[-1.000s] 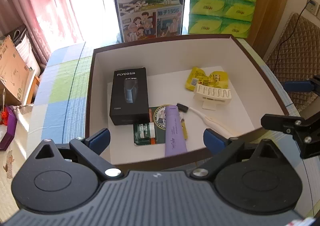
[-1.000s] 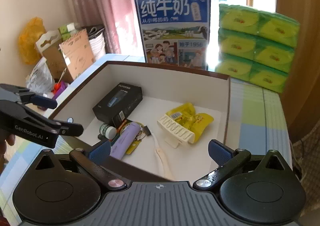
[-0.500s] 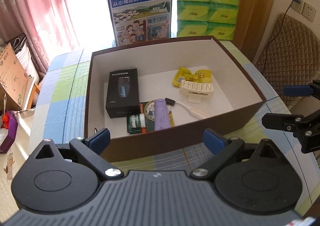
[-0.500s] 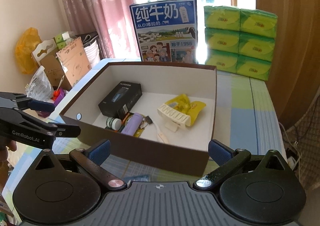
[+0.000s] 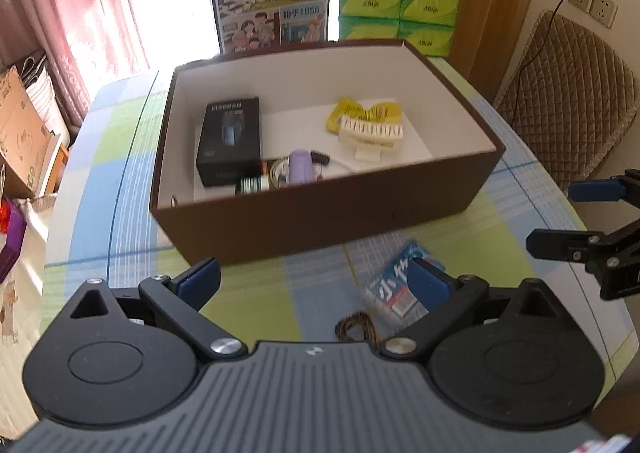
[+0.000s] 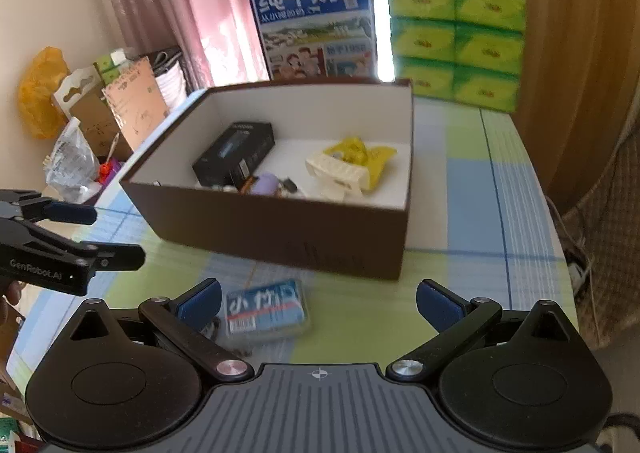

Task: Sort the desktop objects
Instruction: 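Withdraw both tools from the box toward the items on the table, then grasp the red candy packet with the right tool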

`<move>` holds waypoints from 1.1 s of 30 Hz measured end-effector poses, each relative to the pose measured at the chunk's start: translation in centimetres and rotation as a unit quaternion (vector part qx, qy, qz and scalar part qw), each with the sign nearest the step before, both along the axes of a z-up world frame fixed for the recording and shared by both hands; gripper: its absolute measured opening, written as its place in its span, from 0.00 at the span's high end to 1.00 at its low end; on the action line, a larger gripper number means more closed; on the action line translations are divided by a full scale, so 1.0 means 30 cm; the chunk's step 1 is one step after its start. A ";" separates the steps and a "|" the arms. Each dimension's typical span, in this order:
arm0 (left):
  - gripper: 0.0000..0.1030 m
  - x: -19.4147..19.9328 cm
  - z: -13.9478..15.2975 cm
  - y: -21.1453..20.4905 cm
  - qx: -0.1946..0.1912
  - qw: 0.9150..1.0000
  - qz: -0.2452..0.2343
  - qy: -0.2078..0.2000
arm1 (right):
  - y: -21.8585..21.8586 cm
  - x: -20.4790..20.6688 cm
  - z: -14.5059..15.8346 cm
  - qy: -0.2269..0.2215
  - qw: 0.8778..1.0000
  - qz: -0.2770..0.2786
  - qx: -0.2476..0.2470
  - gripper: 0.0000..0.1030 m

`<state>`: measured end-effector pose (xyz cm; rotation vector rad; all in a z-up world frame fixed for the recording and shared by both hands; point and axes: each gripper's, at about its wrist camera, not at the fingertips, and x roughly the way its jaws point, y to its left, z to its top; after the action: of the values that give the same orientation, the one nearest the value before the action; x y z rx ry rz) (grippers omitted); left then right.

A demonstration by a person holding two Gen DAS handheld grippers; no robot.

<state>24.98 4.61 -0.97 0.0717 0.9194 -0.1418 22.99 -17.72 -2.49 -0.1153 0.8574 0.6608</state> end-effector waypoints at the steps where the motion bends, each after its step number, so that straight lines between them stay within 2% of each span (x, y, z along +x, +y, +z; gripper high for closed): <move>1: 0.05 -0.011 -0.009 0.003 -0.002 1.000 0.000 0.003 | -0.007 -0.008 -0.006 0.003 1.000 -0.002 -0.001 0.02; 13: 0.05 -0.125 -0.107 0.039 -0.007 0.999 0.007 0.034 | -0.060 -0.110 -0.098 0.044 0.998 -0.010 -0.032 0.02; 22: 0.05 -0.176 -0.189 0.016 0.005 0.998 -0.018 0.058 | -0.060 -0.166 -0.196 0.088 0.995 -0.003 -0.056 0.02; 33: 0.06 -0.187 -0.248 0.005 0.001 0.996 -0.036 0.078 | -0.089 -0.168 -0.265 0.105 0.992 -0.038 -0.062 0.02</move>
<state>19.37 4.75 -8.40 0.0979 1.0734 -0.2160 17.95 -20.38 -10.43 -0.1259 1.1017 0.5548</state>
